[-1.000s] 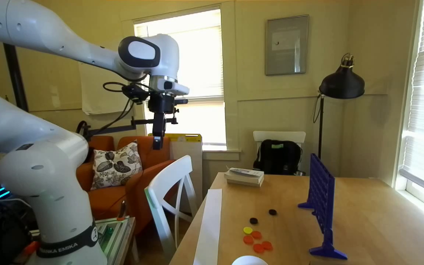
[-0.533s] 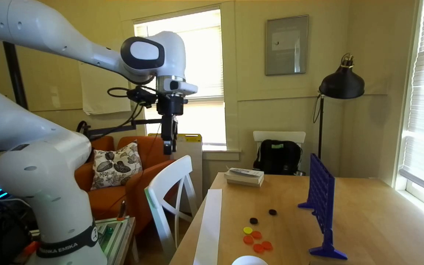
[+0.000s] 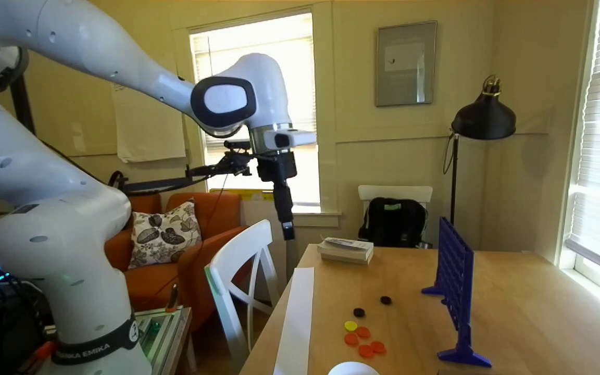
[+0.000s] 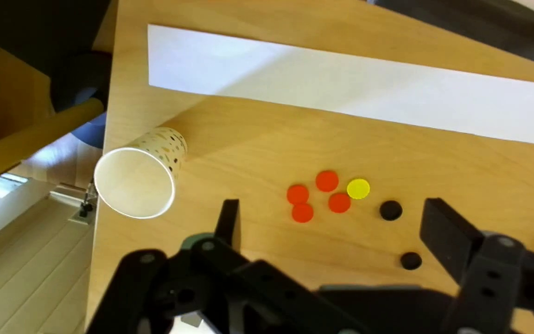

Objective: Put one yellow ring inside the blue gameboard.

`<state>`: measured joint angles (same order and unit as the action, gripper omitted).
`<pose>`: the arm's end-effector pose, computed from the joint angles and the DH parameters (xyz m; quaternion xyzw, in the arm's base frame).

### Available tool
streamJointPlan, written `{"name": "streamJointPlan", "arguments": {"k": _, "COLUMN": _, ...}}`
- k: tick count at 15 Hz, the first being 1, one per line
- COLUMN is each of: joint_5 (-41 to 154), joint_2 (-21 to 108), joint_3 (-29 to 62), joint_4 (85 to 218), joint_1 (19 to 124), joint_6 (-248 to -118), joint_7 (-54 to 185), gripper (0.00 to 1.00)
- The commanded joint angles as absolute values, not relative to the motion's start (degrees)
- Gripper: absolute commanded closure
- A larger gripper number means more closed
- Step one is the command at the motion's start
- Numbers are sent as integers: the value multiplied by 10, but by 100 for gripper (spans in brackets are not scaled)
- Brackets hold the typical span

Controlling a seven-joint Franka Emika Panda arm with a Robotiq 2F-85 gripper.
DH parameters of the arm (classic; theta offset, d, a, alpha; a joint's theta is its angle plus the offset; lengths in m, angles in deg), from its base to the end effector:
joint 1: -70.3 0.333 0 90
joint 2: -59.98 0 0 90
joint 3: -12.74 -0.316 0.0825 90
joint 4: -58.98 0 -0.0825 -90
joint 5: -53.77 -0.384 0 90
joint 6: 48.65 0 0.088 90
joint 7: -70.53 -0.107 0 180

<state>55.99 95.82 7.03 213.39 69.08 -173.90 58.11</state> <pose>0.3578 0.0256 0.4293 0.9951 -0.0664 0.0625 0.0373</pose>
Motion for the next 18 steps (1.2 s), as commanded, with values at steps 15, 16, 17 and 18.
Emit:
{"name": "streamJointPlan", "arguments": {"k": 15, "joint_5": 555, "joint_2": 818, "joint_3": 92, "joint_4": 2131, "joint_1": 727, "joint_6": -1864, "joint_7": 661, "gripper": 0}}
{"name": "streamJointPlan", "arguments": {"k": 16, "joint_5": 544, "joint_2": 816, "joint_3": 97, "joint_4": 2138, "joint_1": 728, "joint_6": -1878, "joint_7": 663, "gripper": 0}}
{"name": "streamJointPlan", "arguments": {"k": 17, "joint_5": 549, "joint_2": 807, "joint_3": 93, "joint_4": 2143, "joint_1": 724, "joint_6": -1897, "joint_7": 651, "gripper": 0}}
{"name": "streamJointPlan", "arguments": {"k": 18, "joint_5": 538, "joint_2": 797, "joint_3": 97, "joint_4": 2144, "joint_1": 729, "joint_6": -1916, "joint_7": 655, "gripper": 0}}
